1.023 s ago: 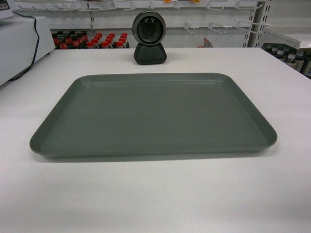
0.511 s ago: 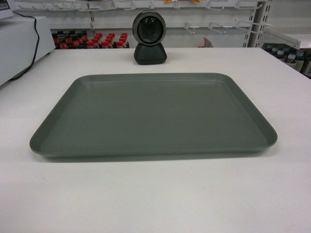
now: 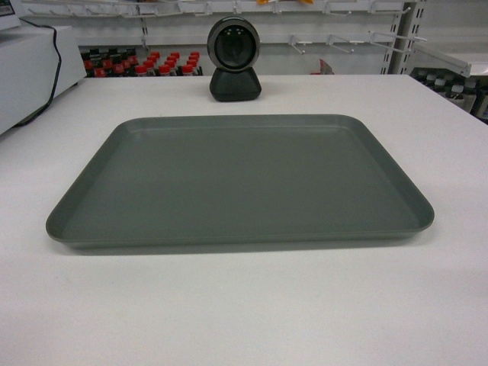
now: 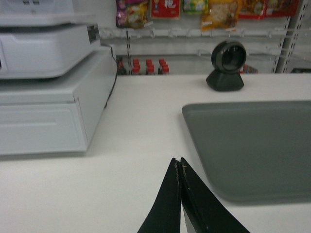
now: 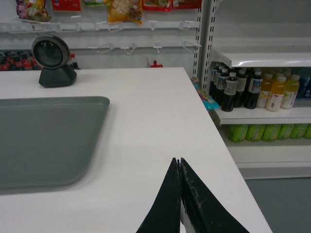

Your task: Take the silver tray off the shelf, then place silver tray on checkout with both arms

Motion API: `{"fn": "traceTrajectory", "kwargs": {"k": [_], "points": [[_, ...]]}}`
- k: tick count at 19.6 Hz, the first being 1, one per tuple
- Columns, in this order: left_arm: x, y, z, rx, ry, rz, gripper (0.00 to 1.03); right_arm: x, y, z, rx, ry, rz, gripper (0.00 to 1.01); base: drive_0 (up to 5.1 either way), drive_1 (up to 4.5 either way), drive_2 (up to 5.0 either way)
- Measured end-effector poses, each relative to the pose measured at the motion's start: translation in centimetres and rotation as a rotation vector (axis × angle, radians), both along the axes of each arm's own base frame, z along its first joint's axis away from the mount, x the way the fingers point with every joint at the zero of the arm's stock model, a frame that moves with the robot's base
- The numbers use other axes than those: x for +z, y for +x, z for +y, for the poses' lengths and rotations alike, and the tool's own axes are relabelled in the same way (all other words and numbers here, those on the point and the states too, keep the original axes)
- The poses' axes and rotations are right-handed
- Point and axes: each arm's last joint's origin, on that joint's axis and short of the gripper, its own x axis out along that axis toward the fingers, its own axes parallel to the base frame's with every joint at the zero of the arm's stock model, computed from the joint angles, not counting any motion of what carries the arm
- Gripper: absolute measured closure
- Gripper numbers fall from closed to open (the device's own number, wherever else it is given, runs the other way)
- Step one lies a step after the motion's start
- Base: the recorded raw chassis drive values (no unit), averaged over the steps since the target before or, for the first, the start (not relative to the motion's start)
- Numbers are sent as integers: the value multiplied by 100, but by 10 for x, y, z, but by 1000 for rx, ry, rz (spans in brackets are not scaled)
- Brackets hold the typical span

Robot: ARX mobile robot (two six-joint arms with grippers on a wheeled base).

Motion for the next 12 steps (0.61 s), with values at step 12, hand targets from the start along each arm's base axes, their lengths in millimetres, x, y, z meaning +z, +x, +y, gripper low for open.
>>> {"fn": "traceTrajectory", "kwargs": {"k": [12], "points": [[-7, -15, 0, 0, 0, 57, 101, -5, -12, 0, 0, 0, -8, 99, 0, 0, 0]]}}
